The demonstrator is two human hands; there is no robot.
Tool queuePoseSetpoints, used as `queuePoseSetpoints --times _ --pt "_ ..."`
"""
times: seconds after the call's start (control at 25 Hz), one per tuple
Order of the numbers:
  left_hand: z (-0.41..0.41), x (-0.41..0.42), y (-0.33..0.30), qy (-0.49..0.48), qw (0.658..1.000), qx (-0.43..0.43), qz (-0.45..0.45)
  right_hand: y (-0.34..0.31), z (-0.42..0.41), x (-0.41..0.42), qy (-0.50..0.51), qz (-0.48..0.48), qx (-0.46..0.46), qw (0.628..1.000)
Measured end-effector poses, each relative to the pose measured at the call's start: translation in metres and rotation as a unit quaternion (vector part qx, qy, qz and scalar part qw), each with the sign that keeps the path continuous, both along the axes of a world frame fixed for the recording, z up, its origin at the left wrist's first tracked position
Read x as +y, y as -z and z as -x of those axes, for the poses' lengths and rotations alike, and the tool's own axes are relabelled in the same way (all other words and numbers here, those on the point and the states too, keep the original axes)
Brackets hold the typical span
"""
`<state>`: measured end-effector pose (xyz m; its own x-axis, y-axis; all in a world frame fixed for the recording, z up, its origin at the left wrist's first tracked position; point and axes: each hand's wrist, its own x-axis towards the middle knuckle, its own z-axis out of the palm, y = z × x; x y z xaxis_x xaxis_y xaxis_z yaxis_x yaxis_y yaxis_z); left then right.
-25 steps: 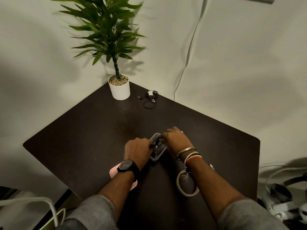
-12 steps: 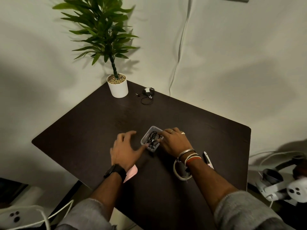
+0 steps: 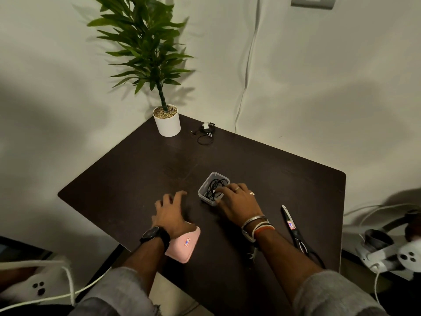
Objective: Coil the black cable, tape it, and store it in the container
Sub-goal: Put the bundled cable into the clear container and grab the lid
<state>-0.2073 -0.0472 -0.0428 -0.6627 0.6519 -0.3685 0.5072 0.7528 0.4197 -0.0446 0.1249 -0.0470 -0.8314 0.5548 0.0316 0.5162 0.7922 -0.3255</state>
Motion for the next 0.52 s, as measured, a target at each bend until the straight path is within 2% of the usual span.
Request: queuePoseSetpoints --times 0.12,0.2,0.36,0.52 --pt "-0.015 -0.007 0.007 -0.076 0.994 -0.020 0.073 -0.001 -0.003 -0.001 0.009 0.000 0.007 1.000" --pt "-0.031 -0.010 0.014 -0.068 0.991 -0.048 0.102 -0.001 -0.004 0.000 0.009 0.001 0.005 1.000" --pt "-0.046 -0.003 0.014 -0.036 0.996 -0.065 0.054 -0.003 -0.004 -0.003 0.012 0.002 -0.001 1.000" --pt "-0.045 -0.002 0.008 -0.005 0.997 -0.035 0.063 -0.006 -0.001 -0.005 0.014 -0.008 0.009 1.000"
